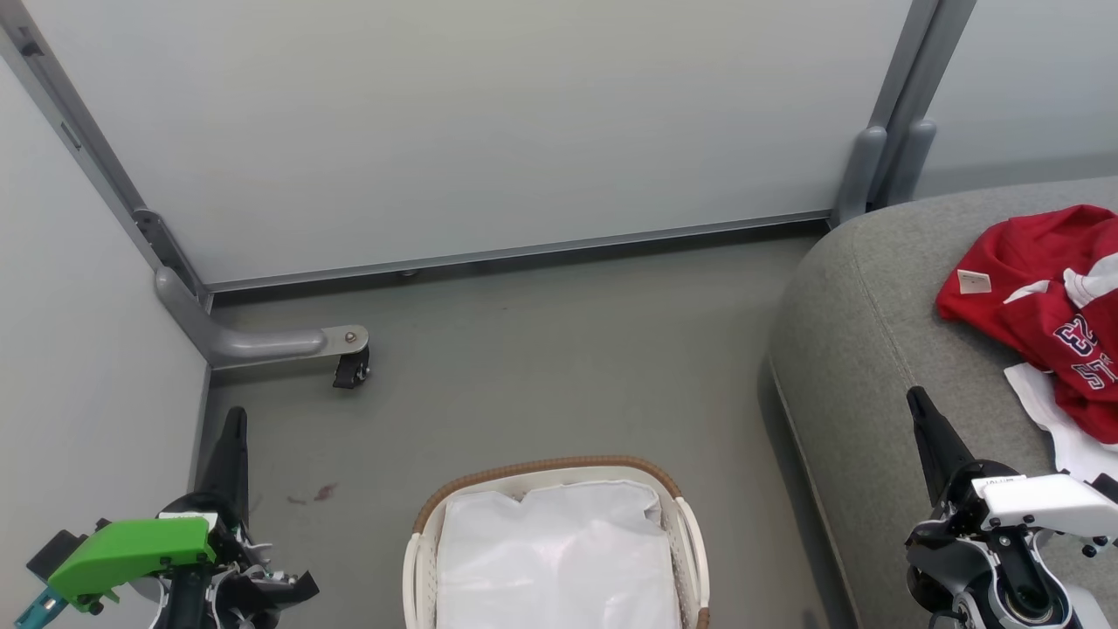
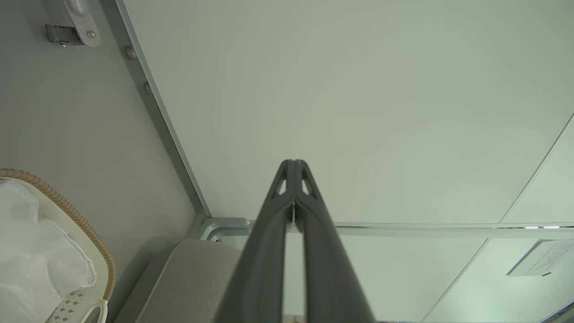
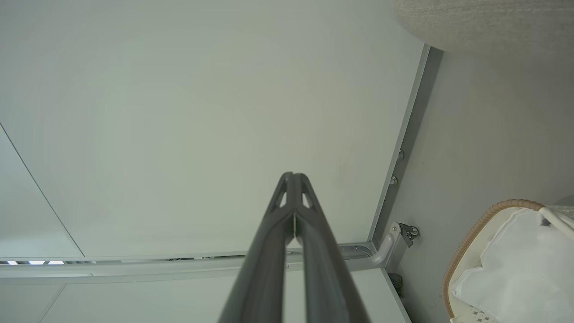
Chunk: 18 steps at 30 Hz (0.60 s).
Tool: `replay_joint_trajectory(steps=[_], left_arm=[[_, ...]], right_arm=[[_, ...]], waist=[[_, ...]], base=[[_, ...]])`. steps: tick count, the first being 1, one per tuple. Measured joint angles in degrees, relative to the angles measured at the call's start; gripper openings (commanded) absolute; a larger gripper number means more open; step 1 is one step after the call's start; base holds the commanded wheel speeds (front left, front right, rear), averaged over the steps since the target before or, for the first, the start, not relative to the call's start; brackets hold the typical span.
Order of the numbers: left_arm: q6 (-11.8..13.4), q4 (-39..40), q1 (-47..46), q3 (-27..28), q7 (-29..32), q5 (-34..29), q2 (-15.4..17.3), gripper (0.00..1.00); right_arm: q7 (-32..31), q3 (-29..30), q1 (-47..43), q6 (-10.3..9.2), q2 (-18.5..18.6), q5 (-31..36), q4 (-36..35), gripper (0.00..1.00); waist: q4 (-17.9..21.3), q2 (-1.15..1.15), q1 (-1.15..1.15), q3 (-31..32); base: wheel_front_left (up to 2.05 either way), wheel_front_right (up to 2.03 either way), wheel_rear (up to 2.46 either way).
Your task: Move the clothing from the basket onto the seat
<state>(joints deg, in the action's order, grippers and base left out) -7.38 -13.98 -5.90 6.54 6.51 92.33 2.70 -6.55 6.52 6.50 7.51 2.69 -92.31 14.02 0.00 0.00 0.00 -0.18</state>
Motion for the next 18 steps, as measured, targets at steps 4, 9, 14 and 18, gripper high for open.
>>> replay_joint_trajectory(steps=[4, 9, 14, 18], left_arm=[[0.0, 0.02, -0.01, 0.0, 0.0, 0.0, 0.0, 0.0], [0.0, 0.02, -0.01, 0.0, 0.0, 0.0, 0.0, 0.0], [0.0, 0.02, -0.01, 0.0, 0.0, 0.0, 0.0, 0.0], [0.0, 0.02, -0.01, 0.0, 0.0, 0.0, 0.0, 0.0]], right_arm=[[0.0, 0.0, 0.0, 0.0, 0.0, 0.0, 0.0, 0.0], [0.0, 0.0, 0.0, 0.0, 0.0, 0.0, 0.0, 0.0], [0.0, 0.0, 0.0, 0.0, 0.0, 0.0, 0.0, 0.0], [0.0, 0.0, -0.01, -0.01, 0.0, 0.0, 0.0, 0.0]], waist=[[0.0, 0.0, 0.0, 0.0], [0.0, 0.0, 0.0, 0.0], [0.0, 0.0, 0.0, 0.0], [0.0, 0.0, 0.0, 0.0]], base=[[0.0, 0.0, 0.0], [0.0, 0.0, 0.0], [0.0, 0.0, 0.0], [0.0, 0.0, 0.0]])
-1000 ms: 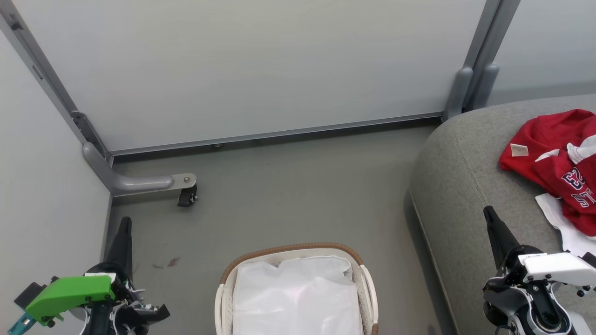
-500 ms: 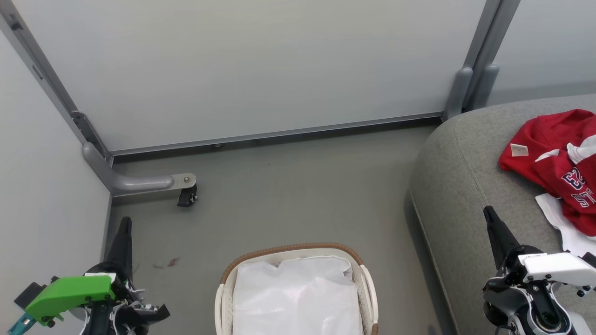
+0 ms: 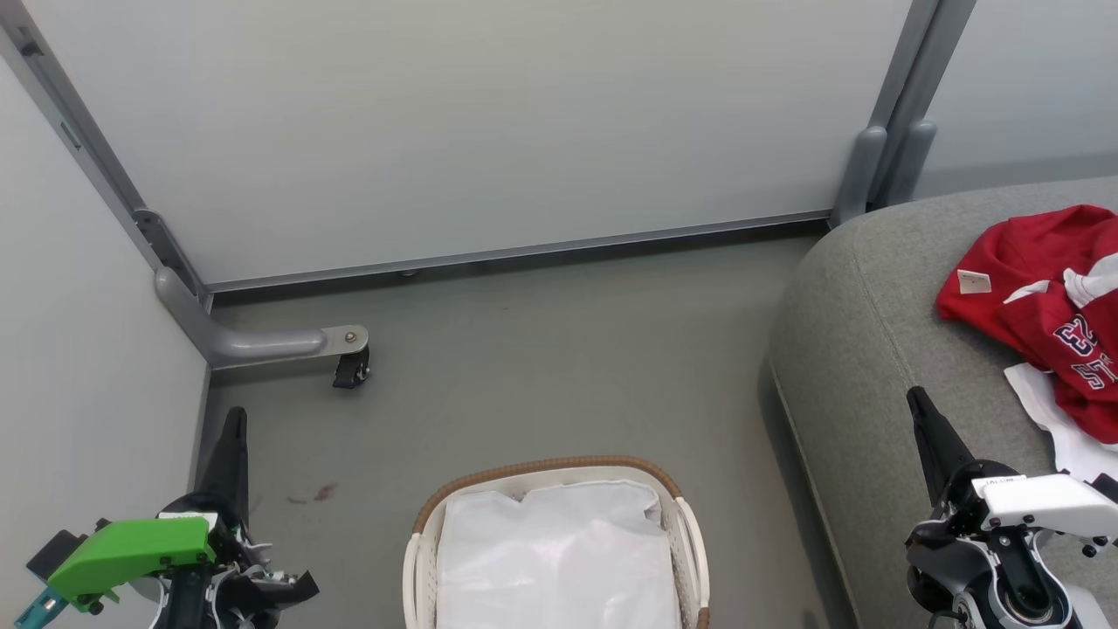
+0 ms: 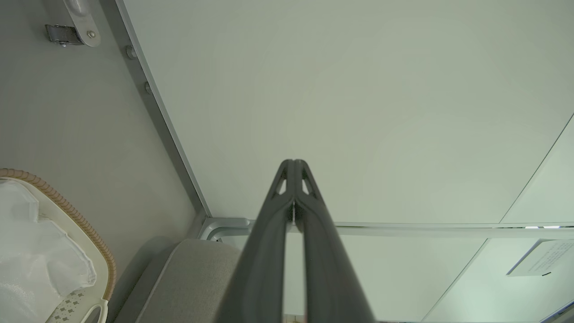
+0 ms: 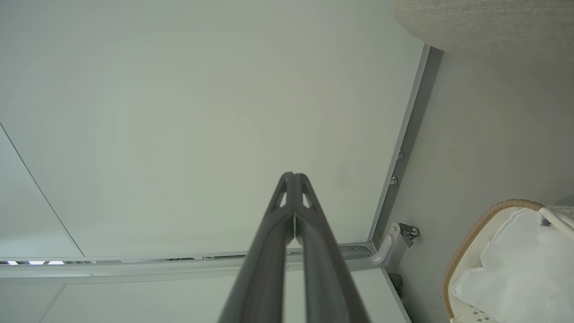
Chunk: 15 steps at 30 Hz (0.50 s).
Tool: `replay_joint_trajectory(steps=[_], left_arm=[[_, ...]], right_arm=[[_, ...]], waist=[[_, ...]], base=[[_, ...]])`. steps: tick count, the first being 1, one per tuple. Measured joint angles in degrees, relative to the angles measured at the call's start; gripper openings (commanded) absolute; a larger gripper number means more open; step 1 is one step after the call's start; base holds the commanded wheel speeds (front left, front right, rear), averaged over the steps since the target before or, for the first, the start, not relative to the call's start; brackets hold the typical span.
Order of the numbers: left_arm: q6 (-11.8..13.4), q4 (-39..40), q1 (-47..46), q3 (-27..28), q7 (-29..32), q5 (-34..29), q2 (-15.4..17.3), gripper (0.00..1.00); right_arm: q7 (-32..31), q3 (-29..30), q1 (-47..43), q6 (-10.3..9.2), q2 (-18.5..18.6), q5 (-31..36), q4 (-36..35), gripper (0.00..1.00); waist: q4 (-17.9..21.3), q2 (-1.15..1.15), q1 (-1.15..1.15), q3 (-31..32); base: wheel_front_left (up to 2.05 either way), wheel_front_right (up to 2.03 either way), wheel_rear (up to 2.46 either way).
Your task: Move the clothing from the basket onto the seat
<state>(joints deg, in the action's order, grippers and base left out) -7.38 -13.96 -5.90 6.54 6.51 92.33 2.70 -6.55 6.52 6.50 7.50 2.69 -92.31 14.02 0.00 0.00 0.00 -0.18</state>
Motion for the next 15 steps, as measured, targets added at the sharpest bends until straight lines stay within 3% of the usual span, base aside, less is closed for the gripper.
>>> replay_joint_trajectory(steps=[15], left_arm=[[0.0, -0.02, 0.0, 0.0, 0.0, 0.0, 0.0, 0.0]], right_arm=[[0.0, 0.0, 0.0, 0.0, 0.0, 0.0, 0.0, 0.0]], waist=[[0.0, 0.0, 0.0, 0.0]], base=[[0.0, 0.0, 0.0]])
